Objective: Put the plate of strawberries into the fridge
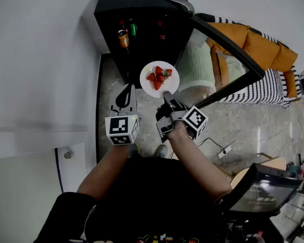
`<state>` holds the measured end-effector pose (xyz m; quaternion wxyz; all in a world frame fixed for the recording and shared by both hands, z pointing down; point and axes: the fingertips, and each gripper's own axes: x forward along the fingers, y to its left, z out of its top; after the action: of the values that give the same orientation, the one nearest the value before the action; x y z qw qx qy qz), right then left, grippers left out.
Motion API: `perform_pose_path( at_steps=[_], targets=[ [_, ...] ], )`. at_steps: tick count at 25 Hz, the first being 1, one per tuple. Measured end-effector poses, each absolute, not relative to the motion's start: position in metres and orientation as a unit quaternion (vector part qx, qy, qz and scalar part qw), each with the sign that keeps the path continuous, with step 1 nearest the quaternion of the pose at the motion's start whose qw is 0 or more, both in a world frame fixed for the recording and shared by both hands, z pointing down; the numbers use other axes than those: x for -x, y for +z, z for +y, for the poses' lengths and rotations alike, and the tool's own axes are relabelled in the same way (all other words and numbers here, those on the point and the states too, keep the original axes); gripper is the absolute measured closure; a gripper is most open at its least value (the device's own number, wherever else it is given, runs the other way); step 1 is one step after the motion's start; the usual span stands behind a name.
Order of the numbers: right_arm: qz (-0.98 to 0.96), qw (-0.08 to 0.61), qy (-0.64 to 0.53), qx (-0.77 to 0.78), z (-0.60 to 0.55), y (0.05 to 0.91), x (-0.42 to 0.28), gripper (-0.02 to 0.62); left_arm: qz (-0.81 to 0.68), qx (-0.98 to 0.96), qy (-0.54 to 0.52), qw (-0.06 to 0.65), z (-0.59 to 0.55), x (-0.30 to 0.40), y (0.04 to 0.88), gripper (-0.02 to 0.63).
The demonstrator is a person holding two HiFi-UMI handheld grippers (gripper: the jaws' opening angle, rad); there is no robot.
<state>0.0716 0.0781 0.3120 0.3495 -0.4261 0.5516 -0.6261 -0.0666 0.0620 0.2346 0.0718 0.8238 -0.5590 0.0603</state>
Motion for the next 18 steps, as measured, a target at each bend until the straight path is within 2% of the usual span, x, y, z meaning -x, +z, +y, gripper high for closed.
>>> perform_pose_path(
  at_steps=[18],
  targets=[
    [0.561, 0.346, -0.619, 0.427, 0.076, 0.320, -0.075, 0.575, -0.549, -0.830, 0.045, 0.087, 0.067, 0.051, 0.245, 0.603]
  ],
)
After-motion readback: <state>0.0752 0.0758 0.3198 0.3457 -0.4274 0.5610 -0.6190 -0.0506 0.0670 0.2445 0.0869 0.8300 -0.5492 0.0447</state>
